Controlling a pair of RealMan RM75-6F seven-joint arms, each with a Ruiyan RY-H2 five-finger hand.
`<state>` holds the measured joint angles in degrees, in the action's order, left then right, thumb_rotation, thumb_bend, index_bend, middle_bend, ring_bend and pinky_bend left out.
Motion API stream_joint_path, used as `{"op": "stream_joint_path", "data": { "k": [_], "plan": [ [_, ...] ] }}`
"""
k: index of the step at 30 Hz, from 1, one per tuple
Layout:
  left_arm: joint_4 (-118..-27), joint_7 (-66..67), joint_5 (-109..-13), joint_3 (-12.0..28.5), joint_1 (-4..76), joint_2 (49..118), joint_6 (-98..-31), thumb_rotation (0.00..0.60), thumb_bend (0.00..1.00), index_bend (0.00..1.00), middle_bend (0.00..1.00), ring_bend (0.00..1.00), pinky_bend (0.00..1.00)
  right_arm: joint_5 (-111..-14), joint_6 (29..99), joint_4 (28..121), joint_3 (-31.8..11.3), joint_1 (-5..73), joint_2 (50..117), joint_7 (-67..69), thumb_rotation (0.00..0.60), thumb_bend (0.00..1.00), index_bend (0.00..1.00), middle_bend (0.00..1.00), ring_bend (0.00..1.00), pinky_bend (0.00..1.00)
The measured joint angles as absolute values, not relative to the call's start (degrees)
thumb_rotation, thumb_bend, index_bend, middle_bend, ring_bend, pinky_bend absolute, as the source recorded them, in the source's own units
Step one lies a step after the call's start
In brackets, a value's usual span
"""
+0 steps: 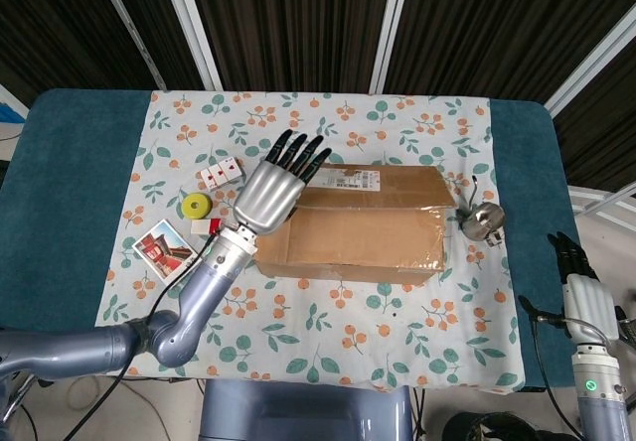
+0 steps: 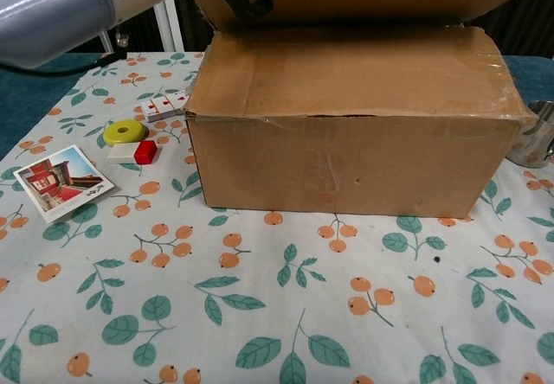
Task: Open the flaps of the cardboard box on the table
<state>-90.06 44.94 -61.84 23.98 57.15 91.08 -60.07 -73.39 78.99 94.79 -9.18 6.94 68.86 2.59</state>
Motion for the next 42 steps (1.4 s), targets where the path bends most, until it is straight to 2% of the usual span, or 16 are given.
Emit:
{"op": "stream_joint_path", "data": {
  "k": [11, 23, 29, 31, 36, 42],
  "plan": [
    [-77.3, 43.2, -61.1, 28.0, 63.6, 91.5, -57.1, 0.6, 0.39, 0.0, 0.0, 0.0, 0.0, -71.0, 77.7, 95.4, -9.8, 7.0, 68.5, 3.2, 0.6, 0.27, 0.0, 0.0, 0.0, 0.23],
    [-54.9, 40.4, -58.6, 28.6, 72.3, 97.3, -51.1, 0.6, 0.39, 0.0, 0.0, 0.0, 0.0, -68.5, 76.8, 95.4, -10.6, 7.1, 68.4, 3.1, 0.6, 0.28, 0.0, 0.0, 0.0, 0.23],
    [-47.5, 36.9, -58.3, 27.8, 74.6, 100.1, -49.6, 0.6, 0.39, 0.0, 0.0, 0.0, 0.0, -67.8, 76.2, 95.2, -10.5, 7.2, 68.4, 2.6, 0.6, 0.27, 0.0, 0.0, 0.0, 0.23],
    [-47.0, 35.9, -58.5, 27.1, 74.3, 100.1, -49.7, 0.6, 0.37, 0.0, 0.0, 0.0, 0.0, -67.6, 75.9, 95.3, -10.4, 7.2, 68.3, 2.5, 0.6, 0.28, 0.0, 0.0, 0.0, 0.23],
    [-50.9, 33.8, -59.0, 25.9, 71.3, 98.3, -51.5, 0.6, 0.25, 0.0, 0.0, 0.0, 0.0, -67.8, 75.7, 95.5, -10.2, 7.2, 68.1, 2.2, 0.6, 0.27, 0.0, 0.0, 0.0, 0.23],
    [-64.9, 32.1, -60.2, 23.2, 63.7, 92.0, -56.5, 0.6, 0.18, 0.0, 0.0, 0.0, 0.0, -68.7, 76.2, 96.2, -10.0, 7.4, 67.6, 0.7, 0.6, 0.28, 0.0, 0.0, 0.0, 0.23]
  ]
}}
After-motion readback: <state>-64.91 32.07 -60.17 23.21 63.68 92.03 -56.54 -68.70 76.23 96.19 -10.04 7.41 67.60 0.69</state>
